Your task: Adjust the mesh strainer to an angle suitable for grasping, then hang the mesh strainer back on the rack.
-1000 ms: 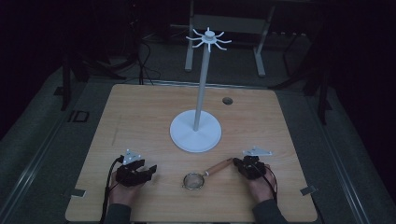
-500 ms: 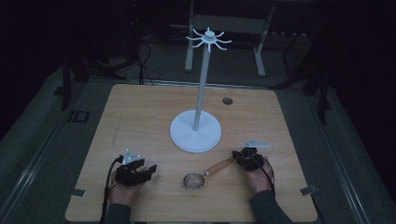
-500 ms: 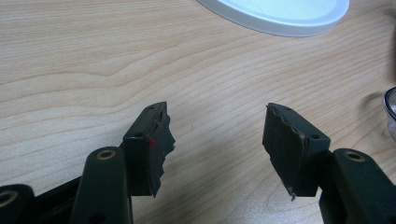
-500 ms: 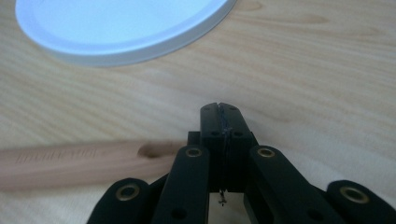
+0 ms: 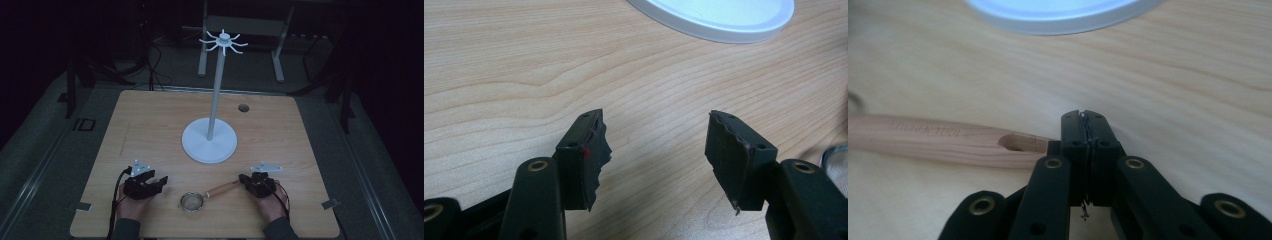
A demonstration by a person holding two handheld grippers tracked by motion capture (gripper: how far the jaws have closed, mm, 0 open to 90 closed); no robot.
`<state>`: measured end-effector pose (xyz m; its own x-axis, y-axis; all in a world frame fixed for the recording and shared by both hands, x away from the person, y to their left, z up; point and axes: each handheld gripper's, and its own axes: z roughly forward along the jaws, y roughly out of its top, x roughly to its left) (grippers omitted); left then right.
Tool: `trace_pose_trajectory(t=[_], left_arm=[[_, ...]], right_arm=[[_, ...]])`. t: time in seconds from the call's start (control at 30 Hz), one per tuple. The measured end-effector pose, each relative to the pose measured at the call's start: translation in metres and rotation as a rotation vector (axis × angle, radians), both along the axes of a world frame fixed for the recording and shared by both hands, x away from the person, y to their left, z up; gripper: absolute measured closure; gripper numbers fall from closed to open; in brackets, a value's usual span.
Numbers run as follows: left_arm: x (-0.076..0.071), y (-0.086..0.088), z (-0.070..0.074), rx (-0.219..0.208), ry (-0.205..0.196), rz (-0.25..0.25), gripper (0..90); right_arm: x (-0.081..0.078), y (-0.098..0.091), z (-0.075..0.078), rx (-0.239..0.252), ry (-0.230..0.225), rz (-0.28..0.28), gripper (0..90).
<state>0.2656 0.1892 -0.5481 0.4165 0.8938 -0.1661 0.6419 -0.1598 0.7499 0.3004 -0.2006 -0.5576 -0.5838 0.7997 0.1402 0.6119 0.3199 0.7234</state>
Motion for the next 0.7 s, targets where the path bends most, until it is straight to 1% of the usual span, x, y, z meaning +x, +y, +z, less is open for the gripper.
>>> trace_pose_trajectory(t=[0.03, 0.07, 0.17, 0.27, 0.3, 0.4, 0.47, 0.63, 0.67, 0.7], left_arm=[[0.000, 0.000, 0.000, -0.004, -0.002, 0.002, 41.3], [0.000, 0.000, 0.000, -0.004, -0.002, 0.002, 41.3], [0.000, 0.001, 0.000, -0.006, -0.003, 0.002, 41.5], [0.000, 0.000, 0.000, -0.006, -0.001, 0.000, 41.5], [-0.001, 0.000, 0.000, -0.004, -0.001, -0.001, 41.5], [-0.001, -0.001, 0.001, -0.001, -0.001, -0.004, 41.5], [-0.001, -0.001, 0.001, -0.001, -0.001, -0.005, 41.6], [-0.001, -0.001, 0.001, -0.002, -0.002, -0.006, 41.6], [0.000, -0.001, 0.001, -0.001, -0.003, -0.008, 41.7], [0.000, -0.001, 0.001, -0.003, -0.003, -0.007, 41.7]], right_arm=[[-0.004, 0.005, 0.000, -0.003, -0.010, 0.016, 86.2], [-0.006, 0.006, 0.001, 0.000, -0.014, 0.019, 85.3], [-0.008, 0.005, 0.002, 0.002, -0.031, 0.018, 82.2], [-0.009, 0.000, 0.005, 0.006, -0.042, -0.003, 79.0], [-0.008, -0.002, 0.006, 0.005, -0.047, -0.010, 76.3], [-0.007, -0.008, 0.006, -0.015, -0.068, -0.036, 69.2], [-0.006, -0.012, 0.006, -0.028, -0.086, -0.052, 66.4], [-0.003, -0.018, 0.005, -0.040, -0.078, -0.071, 63.4], [-0.003, -0.019, 0.004, -0.063, -0.087, -0.088, 60.3], [-0.002, -0.020, 0.004, -0.065, -0.086, -0.090, 59.9]])
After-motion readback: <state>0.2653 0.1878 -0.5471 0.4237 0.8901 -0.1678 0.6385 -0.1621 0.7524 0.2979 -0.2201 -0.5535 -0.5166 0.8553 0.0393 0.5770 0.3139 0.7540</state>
